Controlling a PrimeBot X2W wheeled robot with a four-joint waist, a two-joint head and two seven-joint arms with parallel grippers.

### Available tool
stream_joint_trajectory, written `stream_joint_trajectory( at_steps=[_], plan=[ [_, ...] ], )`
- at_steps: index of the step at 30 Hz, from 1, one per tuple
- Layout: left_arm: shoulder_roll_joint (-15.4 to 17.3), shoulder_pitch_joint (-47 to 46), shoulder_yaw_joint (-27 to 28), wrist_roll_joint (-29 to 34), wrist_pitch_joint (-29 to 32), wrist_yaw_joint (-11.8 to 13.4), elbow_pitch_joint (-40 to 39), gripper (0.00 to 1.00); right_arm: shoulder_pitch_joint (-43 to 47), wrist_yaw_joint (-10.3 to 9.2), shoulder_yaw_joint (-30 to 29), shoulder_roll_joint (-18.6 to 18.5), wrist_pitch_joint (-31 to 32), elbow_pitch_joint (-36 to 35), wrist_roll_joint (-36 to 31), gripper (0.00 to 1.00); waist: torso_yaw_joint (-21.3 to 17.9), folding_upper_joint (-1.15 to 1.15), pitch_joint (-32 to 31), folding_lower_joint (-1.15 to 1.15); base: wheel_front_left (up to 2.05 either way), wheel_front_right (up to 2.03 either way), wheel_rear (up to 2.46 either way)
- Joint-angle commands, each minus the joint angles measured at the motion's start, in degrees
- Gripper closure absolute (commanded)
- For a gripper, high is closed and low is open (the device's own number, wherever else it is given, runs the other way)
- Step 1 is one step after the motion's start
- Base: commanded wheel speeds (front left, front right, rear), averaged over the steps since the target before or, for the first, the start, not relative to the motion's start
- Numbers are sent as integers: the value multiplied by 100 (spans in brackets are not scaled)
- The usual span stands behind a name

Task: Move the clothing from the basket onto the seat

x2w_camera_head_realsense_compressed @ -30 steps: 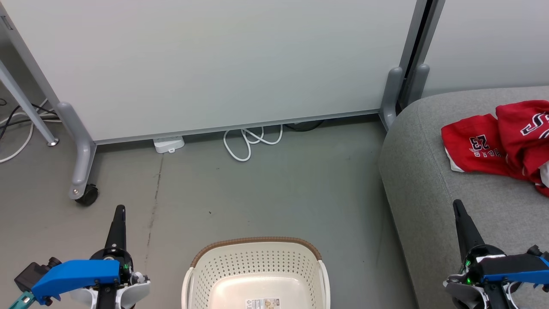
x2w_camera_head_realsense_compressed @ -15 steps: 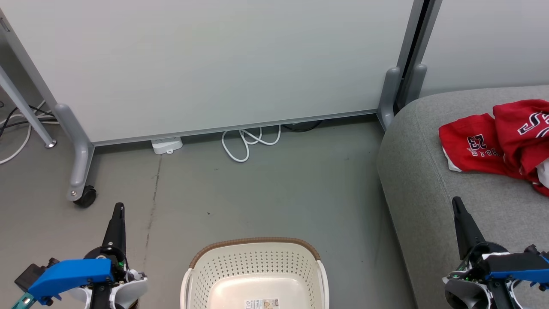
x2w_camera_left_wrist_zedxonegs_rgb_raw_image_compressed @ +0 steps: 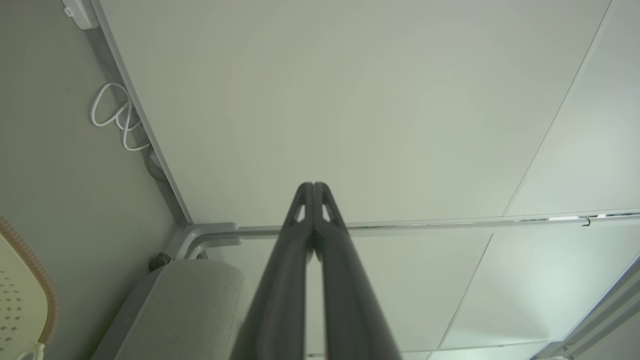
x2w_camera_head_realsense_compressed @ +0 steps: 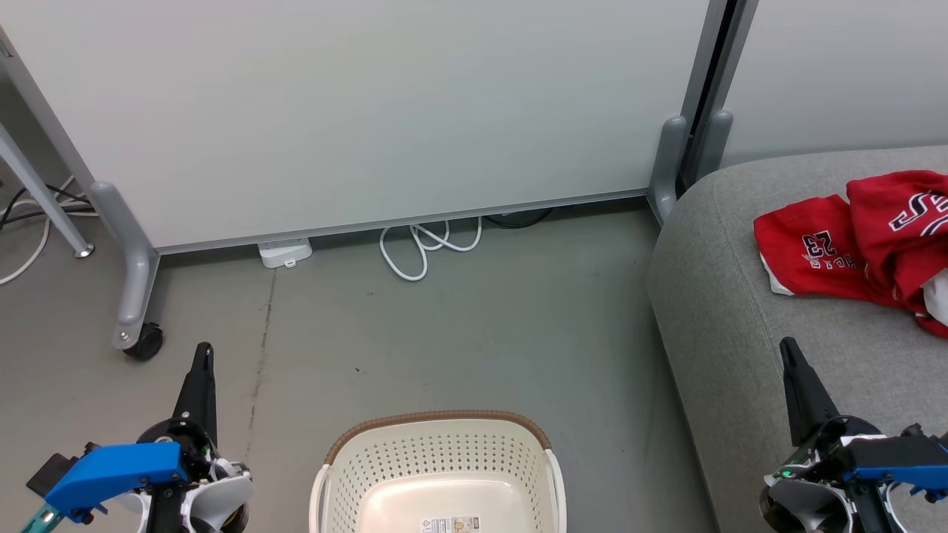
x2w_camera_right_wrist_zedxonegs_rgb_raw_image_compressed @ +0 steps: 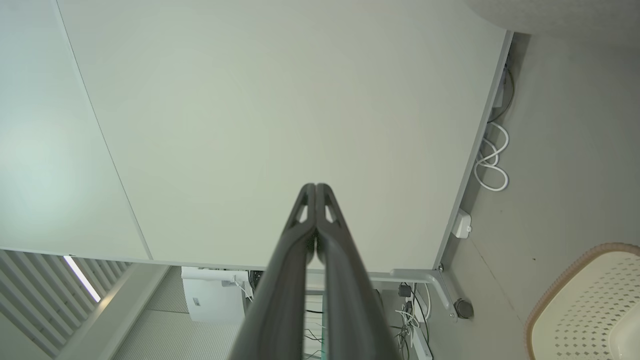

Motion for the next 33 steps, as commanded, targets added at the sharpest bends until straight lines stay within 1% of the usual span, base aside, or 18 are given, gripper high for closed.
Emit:
stream_joint_trajectory(
  at_steps=[1, 33],
  plan=[
    [-3, -56, 14, -11, 24, -21, 2, 100, -82, 4, -9, -25, 19, -6, 14, 100, 0, 0, 0, 0, 0, 0, 0],
    [-3, -55, 13, -12, 22, -21, 0, 100, -81, 4, -8, -25, 18, -6, 15, 100, 0, 0, 0, 0, 0, 0, 0]
  ],
)
